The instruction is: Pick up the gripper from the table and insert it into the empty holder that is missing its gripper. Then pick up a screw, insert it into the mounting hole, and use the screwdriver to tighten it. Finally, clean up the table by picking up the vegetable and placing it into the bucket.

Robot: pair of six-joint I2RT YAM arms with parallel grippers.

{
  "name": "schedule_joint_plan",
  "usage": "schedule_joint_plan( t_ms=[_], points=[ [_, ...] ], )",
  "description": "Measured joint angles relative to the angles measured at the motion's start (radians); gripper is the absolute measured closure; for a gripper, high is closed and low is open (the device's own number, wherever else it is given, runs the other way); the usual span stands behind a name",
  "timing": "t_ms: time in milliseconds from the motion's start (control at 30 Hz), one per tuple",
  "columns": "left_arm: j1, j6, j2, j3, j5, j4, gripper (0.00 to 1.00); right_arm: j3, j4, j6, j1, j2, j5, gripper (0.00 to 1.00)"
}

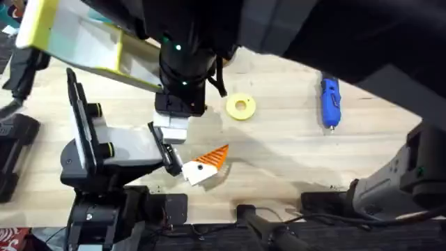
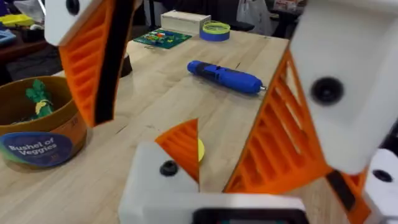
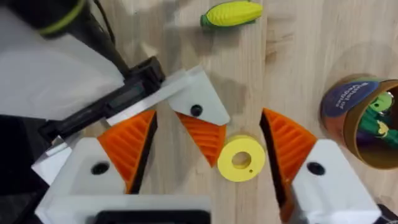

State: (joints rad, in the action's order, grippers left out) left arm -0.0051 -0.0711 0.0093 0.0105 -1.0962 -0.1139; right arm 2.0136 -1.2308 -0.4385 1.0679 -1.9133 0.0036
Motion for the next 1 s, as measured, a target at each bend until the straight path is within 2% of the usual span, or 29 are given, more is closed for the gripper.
schedule_joint_plan(
  t_ms=[400, 567, 733, 1000],
  points=[
    [0.0, 0.0, 0.0, 0.0, -0.001, 0.0, 0.015, 0.0, -0.001, 0.0, 0.0, 0.007, 0.0, 0.005],
    [0.0, 0.0, 0.0, 0.0, -0.003, -0.001, 0.015, 0.0, 0.005, 0.0, -0.002, 0.052, -0.008, 0.004],
    [0.0, 0.0, 0.0, 0.0, -0.004, -0.001, 0.015, 0.0, 0.005, 0.0, -0.066, 0.155, -0.02, 0.004],
    [0.0, 0.0, 0.0, 0.0, -0.004, -0.001, 0.015, 0.0, -0.003, 0.0, -0.172, 0.228, -0.031, 0.004]
  ],
)
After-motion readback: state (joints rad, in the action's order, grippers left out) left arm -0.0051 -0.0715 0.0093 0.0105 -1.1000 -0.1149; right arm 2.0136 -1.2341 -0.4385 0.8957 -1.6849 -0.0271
